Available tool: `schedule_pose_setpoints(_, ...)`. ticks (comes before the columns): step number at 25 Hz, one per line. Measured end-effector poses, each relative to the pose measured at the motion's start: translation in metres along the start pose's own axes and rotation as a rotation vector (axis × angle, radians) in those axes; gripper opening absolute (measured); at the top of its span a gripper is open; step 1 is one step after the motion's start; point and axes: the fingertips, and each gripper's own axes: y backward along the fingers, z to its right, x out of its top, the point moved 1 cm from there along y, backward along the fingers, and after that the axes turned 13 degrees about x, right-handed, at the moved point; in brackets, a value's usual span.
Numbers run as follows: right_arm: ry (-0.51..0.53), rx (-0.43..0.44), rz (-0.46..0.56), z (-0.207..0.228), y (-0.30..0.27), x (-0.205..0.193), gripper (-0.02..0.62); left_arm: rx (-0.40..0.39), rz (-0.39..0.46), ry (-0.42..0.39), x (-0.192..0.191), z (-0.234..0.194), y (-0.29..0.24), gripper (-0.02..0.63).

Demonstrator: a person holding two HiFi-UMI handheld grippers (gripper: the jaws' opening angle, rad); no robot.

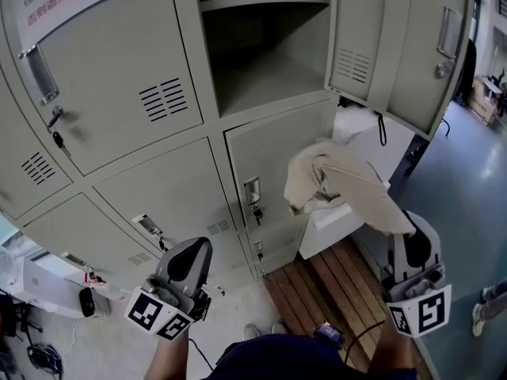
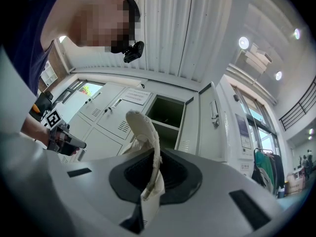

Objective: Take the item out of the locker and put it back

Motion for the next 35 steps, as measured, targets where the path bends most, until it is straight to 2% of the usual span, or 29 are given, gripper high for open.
schedule_pose_setpoints(11, 0.132, -0.022, 0.102, 0.028, -0.037, 0.043, 0.020, -0.003, -0.001, 0.005, -0.001, -0.006, -0.003, 0.003)
schedule_pose_setpoints(20, 0.236, -0.027, 0.171, 0.065, -0.091, 0.075, 0.020, -0.008, -0.003, 0.016, -0.005, -0.011, -0.006, 0.003)
schedule_pose_setpoints(31, 0.433, -0.017, 0.133, 0.076, -0.166, 0.101, 0.020, -0.009, -0.005, 0.042, -0.009, -0.022, -0.006, 0.003)
schedule_pose_setpoints(35, 0.517, -0.010, 0.089, 0.075, -0.195, 0.104, 0.020, -0.006, -0.006, 0.053, -0.012, -0.027, -0.006, 0.003)
